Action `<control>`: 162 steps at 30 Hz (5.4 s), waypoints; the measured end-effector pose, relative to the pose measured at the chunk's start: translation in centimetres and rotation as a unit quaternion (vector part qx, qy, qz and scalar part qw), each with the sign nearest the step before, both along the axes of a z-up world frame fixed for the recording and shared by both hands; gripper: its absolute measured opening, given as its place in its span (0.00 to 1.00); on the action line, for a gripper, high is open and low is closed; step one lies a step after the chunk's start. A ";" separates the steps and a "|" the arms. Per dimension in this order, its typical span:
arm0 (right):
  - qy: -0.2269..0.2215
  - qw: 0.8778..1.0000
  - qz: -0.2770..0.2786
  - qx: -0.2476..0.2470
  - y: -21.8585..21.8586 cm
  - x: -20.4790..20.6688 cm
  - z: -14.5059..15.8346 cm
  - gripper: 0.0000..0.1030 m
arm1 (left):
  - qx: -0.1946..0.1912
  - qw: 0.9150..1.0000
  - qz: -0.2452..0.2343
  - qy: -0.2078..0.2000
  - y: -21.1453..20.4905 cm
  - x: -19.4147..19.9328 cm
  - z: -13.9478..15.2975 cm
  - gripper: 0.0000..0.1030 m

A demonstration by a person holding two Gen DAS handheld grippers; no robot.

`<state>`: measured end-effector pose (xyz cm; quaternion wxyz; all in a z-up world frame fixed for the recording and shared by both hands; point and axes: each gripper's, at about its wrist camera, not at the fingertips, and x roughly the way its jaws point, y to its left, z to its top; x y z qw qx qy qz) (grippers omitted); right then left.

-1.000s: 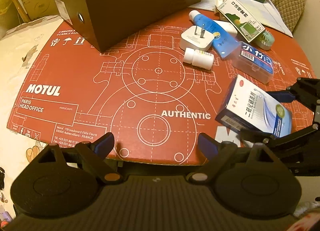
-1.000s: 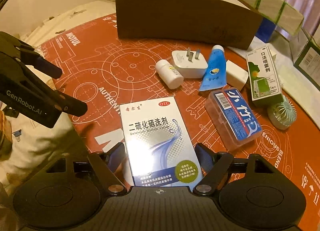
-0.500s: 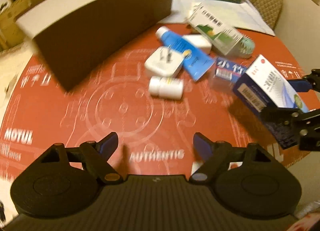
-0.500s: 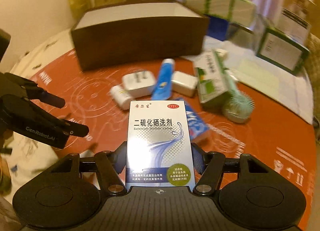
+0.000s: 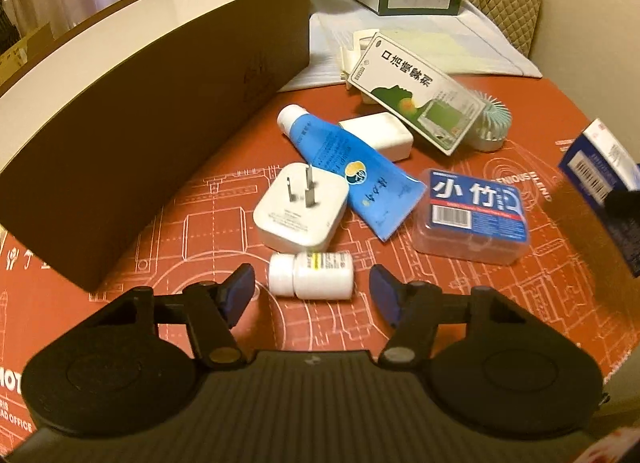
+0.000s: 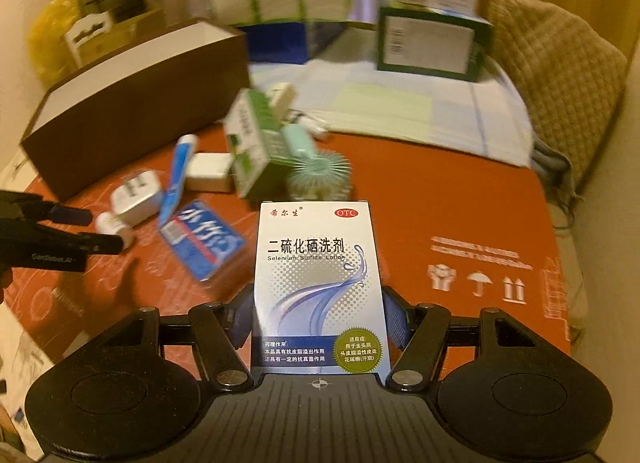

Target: Organize rigid objects

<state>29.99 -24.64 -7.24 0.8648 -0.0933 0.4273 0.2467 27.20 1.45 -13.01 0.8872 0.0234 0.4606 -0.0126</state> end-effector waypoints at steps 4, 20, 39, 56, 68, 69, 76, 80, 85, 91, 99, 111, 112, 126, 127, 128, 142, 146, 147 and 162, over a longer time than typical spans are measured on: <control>0.004 1.000 -0.008 0.000 -1.3 1.0 -0.1 0.59 | -0.004 1.000 -0.001 0.006 0.1 0.7 -0.4 0.41; 0.018 0.997 0.059 0.037 2.0 3.0 1.2 0.59 | -0.016 0.998 0.040 -0.040 0.2 -1.6 5.4 0.41; -0.035 0.984 0.138 0.107 25.4 2.9 8.2 0.59 | -0.016 0.996 0.030 -0.087 15.6 2.9 13.3 0.41; -0.023 0.991 0.113 0.069 38.3 8.9 5.0 0.59 | -0.019 0.999 0.019 -0.033 25.4 9.5 9.9 0.41; 0.012 0.994 0.100 0.052 40.1 11.8 1.2 0.59 | -0.029 0.999 0.015 0.002 27.4 11.7 7.4 0.41; 0.018 0.994 0.095 0.053 40.1 12.0 0.9 0.59 | -0.030 0.999 0.015 0.004 27.4 11.8 7.3 0.41; 0.038 0.995 0.084 0.028 39.7 12.7 0.0 0.61 | -0.030 0.999 0.004 0.013 27.3 12.5 6.5 0.41; 0.044 0.996 0.076 0.025 39.1 12.8 0.1 0.61 | -0.036 0.999 0.000 0.018 26.9 12.7 6.3 0.41; 0.047 0.996 0.073 0.025 38.6 12.5 0.3 0.61 | -0.036 0.999 -0.001 0.017 26.6 12.6 6.3 0.49; 0.047 0.996 0.072 0.028 38.0 11.8 0.9 0.61 | -0.034 0.999 0.002 0.016 26.3 12.2 6.8 0.51; 0.038 0.996 0.072 0.034 37.6 10.7 1.7 0.61 | -0.030 1.000 0.005 0.005 26.0 11.5 7.7 0.51; 0.011 0.996 0.064 0.065 35.1 7.9 4.5 0.61 | -0.036 0.999 0.003 -0.027 24.7 9.1 10.4 0.51; 0.008 0.996 0.062 0.069 34.7 7.6 4.8 0.61 | -0.037 0.999 0.001 -0.031 24.5 8.8 10.8 0.51; -0.017 0.993 0.053 0.103 26.5 1.5 7.7 0.61 | -0.074 0.994 -0.057 -0.064 17.7 4.0 13.3 0.55; -0.015 0.993 0.052 0.103 25.9 1.1 7.7 0.61 | -0.076 0.993 -0.063 -0.064 17.0 3.6 13.3 0.55; -0.012 0.993 0.052 0.102 25.3 0.8 7.7 0.61 | -0.077 0.993 -0.068 -0.064 16.6 3.4 13.3 0.55; 0.036 0.995 0.022 0.090 17.9 -1.5 5.9 0.61 | -0.086 0.988 -0.126 -0.031 9.1 0.9 11.4 0.55; 0.046 0.995 0.012 0.088 16.1 -1.6 5.4 0.61 | -0.084 0.988 -0.132 -0.019 7.4 0.9 10.6 0.55; 0.047 0.995 0.010 0.087 15.6 -1.6 5.3 0.61 | -0.080 0.988 -0.132 -0.015 6.9 1.0 10.3 0.55; 0.039 0.997 0.043 0.044 11.9 -0.9 2.2 0.61 | -0.056 0.992 -0.113 0.023 3.9 1.7 6.1 0.55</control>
